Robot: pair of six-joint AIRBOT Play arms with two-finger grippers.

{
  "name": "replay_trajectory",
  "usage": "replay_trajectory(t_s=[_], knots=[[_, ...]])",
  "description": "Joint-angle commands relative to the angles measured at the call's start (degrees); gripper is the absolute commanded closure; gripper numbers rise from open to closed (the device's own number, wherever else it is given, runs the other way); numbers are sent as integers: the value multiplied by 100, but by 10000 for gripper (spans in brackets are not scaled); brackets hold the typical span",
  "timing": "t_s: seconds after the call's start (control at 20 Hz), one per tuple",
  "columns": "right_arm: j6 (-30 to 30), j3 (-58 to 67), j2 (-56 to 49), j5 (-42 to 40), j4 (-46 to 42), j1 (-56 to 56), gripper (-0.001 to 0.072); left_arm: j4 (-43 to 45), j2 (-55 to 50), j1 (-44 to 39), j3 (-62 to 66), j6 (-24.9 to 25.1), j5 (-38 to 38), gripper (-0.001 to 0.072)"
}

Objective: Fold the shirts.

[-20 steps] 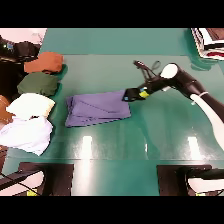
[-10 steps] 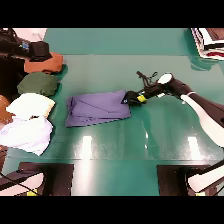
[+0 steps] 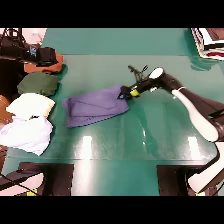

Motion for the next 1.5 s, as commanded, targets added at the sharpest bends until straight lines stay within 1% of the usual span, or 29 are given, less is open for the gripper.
replay_trajectory(t_s=[0.0,0.3,0.45,0.6,0.75,0.9,1.05,1.1,1.15,1.2,1.3,1.35,1.45], knots=[[293,61,651,26,-922,-780,700,-48,-2,0,-33,-7,-46,686],[1117,28,2044,509,-2461,-3434,700,-129,-2,0,-33,-4,81,686],[1593,-680,2721,343,-2625,-4903,700,-175,-2,0,-33,-7,197,687],[1714,-1707,3272,109,-2636,-6216,700,-293,-2,0,-33,-4,369,686],[1768,-2522,3720,-111,-2667,-7152,700,-319,-2,0,-33,-4,444,686],[1681,-2975,3943,-195,-2680,-7606,699,-319,-2,0,-33,-2,439,686],[1423,-3010,3965,-140,-2822,-7707,698,-319,-2,0,-33,-2,426,685],[1198,-2946,3963,-33,-2981,-7702,588,-319,-2,0,-33,-2,400,685],[1027,-2857,3963,57,-3110,-7705,232,-319,-2,0,-33,-2,350,685],[1008,-2708,3963,208,-3274,-7707,10,-319,-2,0,-33,-2,299,684],[1014,-2321,3965,457,-3342,-7696,12,-319,-2,0,-33,-2,291,684],[1012,-2131,3969,560,-3185,-7597,12,-317,-2,0,-33,-4,284,684],[1008,-1829,3969,861,-2601,-7182,13,-323,-2,0,-33,-4,203,685]])
